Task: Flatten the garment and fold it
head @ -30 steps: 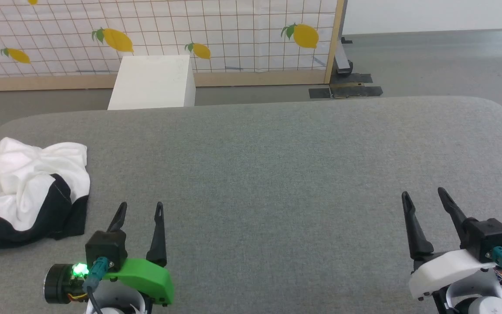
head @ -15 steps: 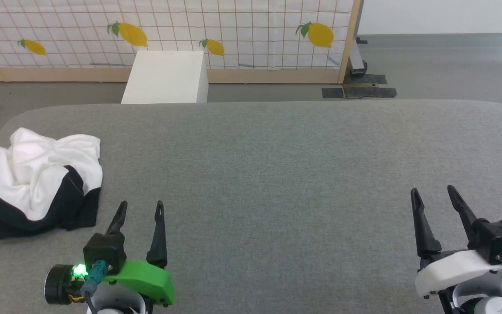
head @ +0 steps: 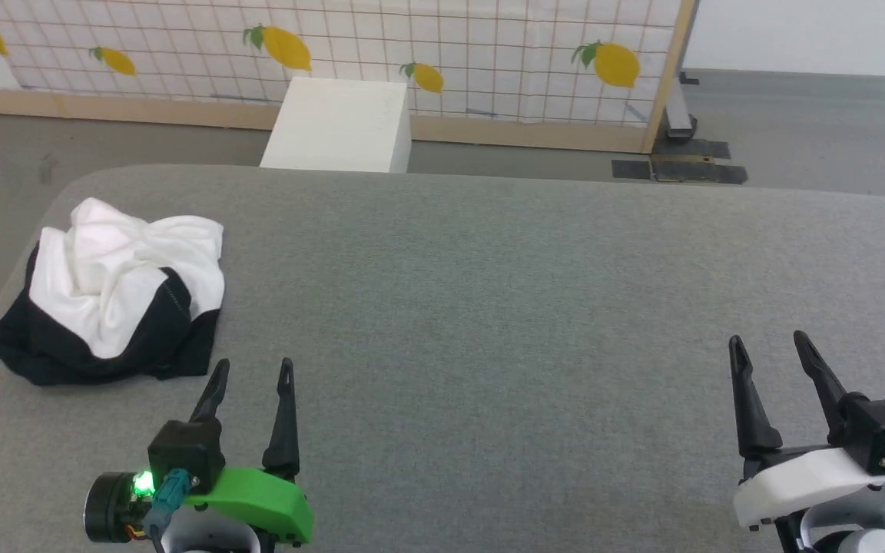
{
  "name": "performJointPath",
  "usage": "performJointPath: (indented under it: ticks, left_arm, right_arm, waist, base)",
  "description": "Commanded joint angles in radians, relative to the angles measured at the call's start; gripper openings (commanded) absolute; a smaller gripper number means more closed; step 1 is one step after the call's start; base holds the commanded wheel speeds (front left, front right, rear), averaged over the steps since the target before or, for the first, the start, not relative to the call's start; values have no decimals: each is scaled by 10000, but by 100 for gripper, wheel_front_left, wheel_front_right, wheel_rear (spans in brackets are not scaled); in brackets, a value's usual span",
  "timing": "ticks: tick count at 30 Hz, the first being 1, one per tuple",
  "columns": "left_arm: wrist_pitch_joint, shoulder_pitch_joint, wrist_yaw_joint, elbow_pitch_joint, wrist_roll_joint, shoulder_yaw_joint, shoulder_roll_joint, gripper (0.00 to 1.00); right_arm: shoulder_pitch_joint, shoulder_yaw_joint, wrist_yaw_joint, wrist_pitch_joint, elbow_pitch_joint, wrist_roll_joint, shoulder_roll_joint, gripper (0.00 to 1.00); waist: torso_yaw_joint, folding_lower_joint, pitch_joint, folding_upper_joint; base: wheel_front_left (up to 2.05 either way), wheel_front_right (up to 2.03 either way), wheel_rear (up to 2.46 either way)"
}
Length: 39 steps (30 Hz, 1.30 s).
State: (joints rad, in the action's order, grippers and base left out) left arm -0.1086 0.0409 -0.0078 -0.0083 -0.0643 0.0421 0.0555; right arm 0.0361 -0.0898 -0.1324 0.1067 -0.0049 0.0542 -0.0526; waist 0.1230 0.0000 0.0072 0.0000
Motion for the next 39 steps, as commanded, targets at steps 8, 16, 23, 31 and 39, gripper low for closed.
performJointPath:
  ticks: [8,16,23,31,39]
  left_arm:
    - [-247,160,41,-36,-230,79,-27,100]
    - [-409,194,-21,23,-288,95,-30,100]
    - [-555,270,-49,52,-364,135,-33,100]
    - [-719,375,-94,53,-439,150,-37,100]
    - [-883,495,-216,126,-427,133,-40,100]
  right_arm:
    - [-26,211,9,273,128,121,12,100]
    - [-118,331,10,435,272,280,14,100]
    - [-186,441,11,580,420,301,15,100]
    - [-217,591,12,743,555,304,17,100]
    - [-242,891,13,906,787,345,18,100]
  waist:
    - [662,0,49,0]
    - [1256,0,-22,0]
    - [1858,0,-70,0]
    - [2532,0,-89,0]
    - [3098,0,-225,0]
  base:
    - [0,0,0]
    - [0,0,0]
    - [0,0,0]
    - [0,0,0]
    - [0,0,0]
